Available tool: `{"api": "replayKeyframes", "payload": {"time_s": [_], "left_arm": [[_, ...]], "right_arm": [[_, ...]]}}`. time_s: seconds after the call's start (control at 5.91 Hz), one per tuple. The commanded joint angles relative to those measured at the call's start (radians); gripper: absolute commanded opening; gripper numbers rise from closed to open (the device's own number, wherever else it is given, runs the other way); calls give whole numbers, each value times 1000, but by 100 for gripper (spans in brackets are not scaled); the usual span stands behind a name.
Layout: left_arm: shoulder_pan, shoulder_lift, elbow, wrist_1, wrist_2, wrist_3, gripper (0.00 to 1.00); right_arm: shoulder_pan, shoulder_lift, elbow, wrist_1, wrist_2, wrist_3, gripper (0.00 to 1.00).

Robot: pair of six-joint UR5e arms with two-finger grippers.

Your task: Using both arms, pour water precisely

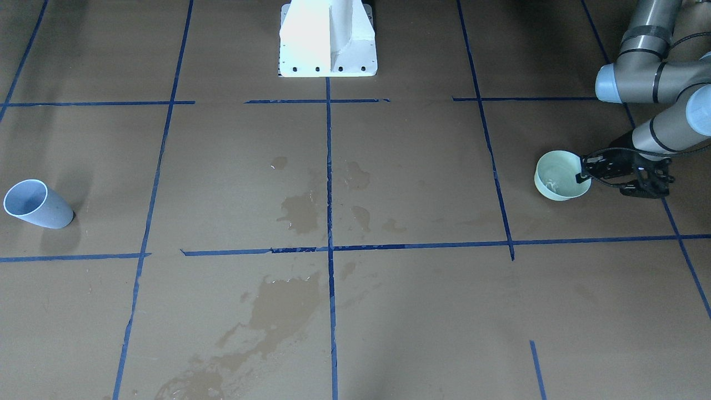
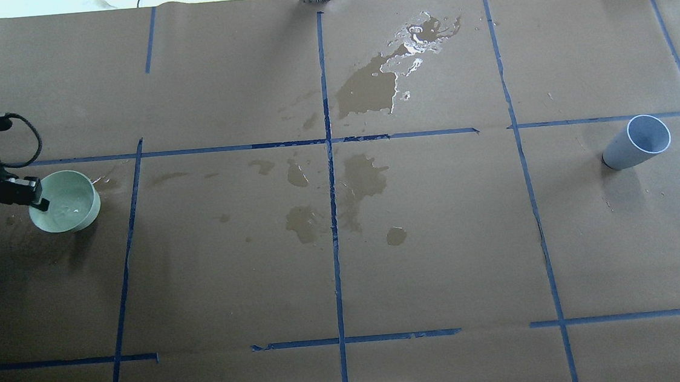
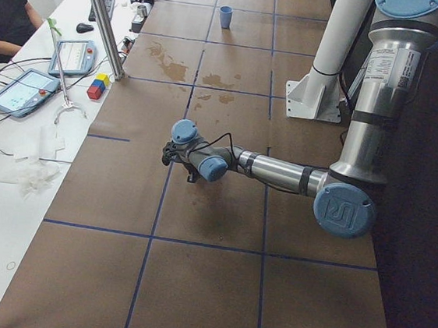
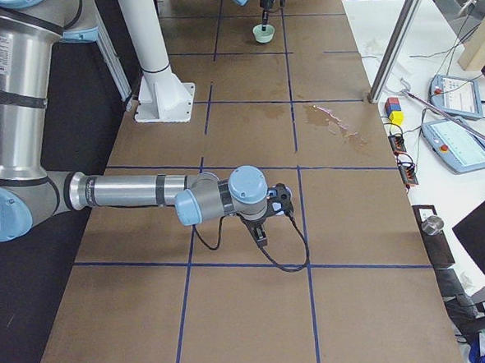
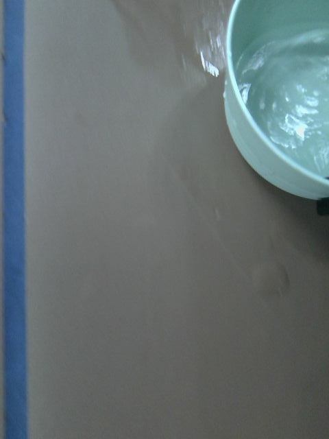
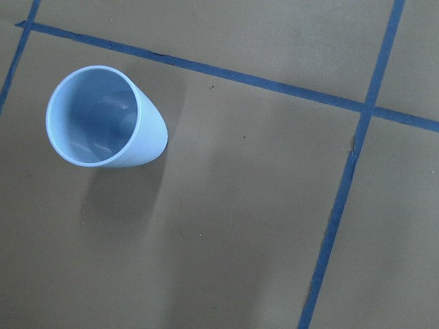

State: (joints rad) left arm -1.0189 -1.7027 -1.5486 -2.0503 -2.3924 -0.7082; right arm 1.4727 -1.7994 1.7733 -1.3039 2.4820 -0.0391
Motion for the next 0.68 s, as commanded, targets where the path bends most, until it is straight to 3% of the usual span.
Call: {"api": "replayKeyframes", "payload": {"time_s": [0.0, 0.34, 0.51], "left_arm": [[95, -133, -21, 2, 4, -130, 0], [257, -326, -1, 21, 16, -328, 0], [291, -398, 10, 68, 80, -344, 0]], "right_arm": [[0, 0, 0, 0, 0, -1, 100], [0, 2, 0, 2, 0, -1, 100], [-6, 6, 0, 2, 2, 1, 100]]}}
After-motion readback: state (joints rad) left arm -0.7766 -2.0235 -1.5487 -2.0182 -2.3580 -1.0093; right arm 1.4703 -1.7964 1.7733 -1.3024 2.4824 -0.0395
